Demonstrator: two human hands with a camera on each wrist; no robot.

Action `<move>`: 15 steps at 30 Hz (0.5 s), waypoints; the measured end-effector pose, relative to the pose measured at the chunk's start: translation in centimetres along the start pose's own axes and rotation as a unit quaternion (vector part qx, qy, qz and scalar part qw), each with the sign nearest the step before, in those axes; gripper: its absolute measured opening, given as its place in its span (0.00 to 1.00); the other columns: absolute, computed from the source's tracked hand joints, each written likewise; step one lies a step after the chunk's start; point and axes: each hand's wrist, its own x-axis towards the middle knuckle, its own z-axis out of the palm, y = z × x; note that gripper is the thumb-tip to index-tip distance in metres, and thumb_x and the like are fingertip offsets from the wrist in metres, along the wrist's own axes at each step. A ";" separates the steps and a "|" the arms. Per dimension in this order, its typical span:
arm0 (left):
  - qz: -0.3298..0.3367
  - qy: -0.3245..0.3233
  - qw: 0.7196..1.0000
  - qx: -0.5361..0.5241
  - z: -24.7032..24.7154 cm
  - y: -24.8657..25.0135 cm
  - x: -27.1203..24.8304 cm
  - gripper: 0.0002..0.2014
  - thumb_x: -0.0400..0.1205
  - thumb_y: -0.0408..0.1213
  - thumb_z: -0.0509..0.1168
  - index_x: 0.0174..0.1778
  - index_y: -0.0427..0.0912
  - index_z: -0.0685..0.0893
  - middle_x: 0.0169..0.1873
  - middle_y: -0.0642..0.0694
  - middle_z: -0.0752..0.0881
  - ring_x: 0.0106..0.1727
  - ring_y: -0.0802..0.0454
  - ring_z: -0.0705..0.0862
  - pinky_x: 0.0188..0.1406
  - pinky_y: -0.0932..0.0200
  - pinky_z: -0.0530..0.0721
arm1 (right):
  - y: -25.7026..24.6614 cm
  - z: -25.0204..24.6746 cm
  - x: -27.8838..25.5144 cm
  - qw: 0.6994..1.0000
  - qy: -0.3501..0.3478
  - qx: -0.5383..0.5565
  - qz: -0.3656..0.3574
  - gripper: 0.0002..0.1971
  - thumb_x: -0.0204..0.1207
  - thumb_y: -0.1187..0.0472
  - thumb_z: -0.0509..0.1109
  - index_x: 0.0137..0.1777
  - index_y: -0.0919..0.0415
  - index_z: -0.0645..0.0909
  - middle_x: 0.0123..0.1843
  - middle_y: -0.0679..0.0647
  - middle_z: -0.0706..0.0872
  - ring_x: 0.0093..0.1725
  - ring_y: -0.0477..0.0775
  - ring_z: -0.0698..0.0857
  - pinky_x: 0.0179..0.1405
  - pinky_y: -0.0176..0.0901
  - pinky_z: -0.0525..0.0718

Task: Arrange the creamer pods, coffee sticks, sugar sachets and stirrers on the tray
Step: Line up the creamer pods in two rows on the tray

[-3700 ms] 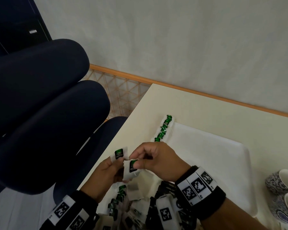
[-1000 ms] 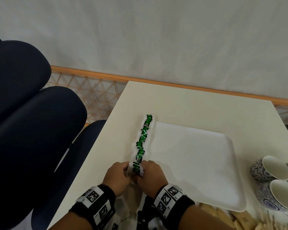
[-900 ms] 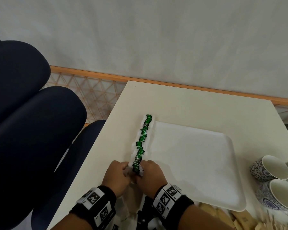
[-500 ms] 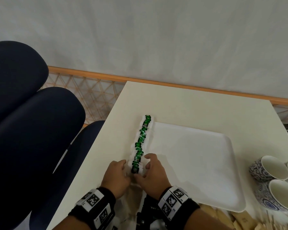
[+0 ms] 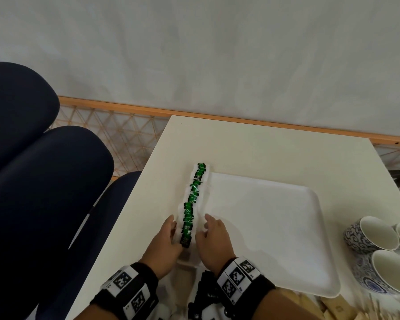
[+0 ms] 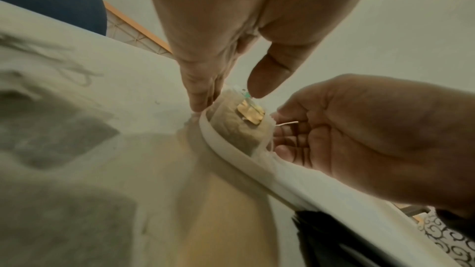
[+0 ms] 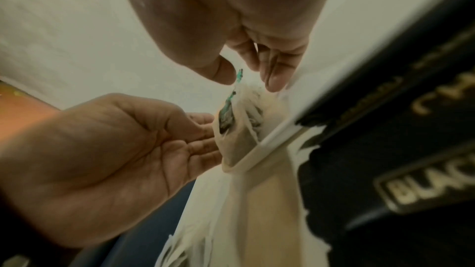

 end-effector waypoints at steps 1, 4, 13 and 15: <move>-0.001 -0.005 1.000 -0.022 0.0 0.0 0.1 0.36 0.81 0.28 0.64 0.82 0.50 0.56 0.74 0.56 0.72 0.69 0.59 0.73 0.67 0.59 0.73 | -0.1 -0.1 0.1 1.000 0.000 0.015 0.013 0.26 0.83 0.60 0.58 0.80 0.63 0.61 0.72 0.57 0.72 0.70 0.53 0.74 0.68 0.30 0.70; 0.000 -0.018 0.996 -0.088 0.3 0.4 0.2 0.26 0.82 0.27 0.61 0.70 0.59 0.67 0.62 0.60 0.80 0.61 0.63 0.79 0.56 0.65 0.78 | -0.6 -0.3 0.0 0.996 -0.033 0.077 0.003 0.31 0.85 0.58 0.55 0.85 0.62 0.49 0.83 0.55 0.59 0.82 0.53 0.60 0.80 0.40 0.58; -0.023 -0.028 0.986 -0.165 0.1 0.6 1.1 0.32 0.85 0.23 0.53 0.84 0.46 0.52 0.80 0.52 0.64 0.74 0.57 0.67 0.68 0.61 0.67 | -1.4 0.0 0.1 0.979 -0.071 0.192 -0.003 0.32 0.88 0.57 0.52 0.85 0.57 0.40 0.86 0.50 0.47 0.84 0.43 0.50 0.78 0.30 0.50; -0.025 -0.033 0.984 -0.174 -0.1 1.1 1.4 0.33 0.84 0.21 0.51 0.84 0.45 0.51 0.82 0.50 0.61 0.77 0.58 0.63 0.68 0.63 0.65 | -1.5 -0.5 0.5 0.976 -0.057 0.209 0.010 0.31 0.88 0.56 0.51 0.85 0.57 0.40 0.86 0.50 0.46 0.84 0.43 0.50 0.78 0.30 0.50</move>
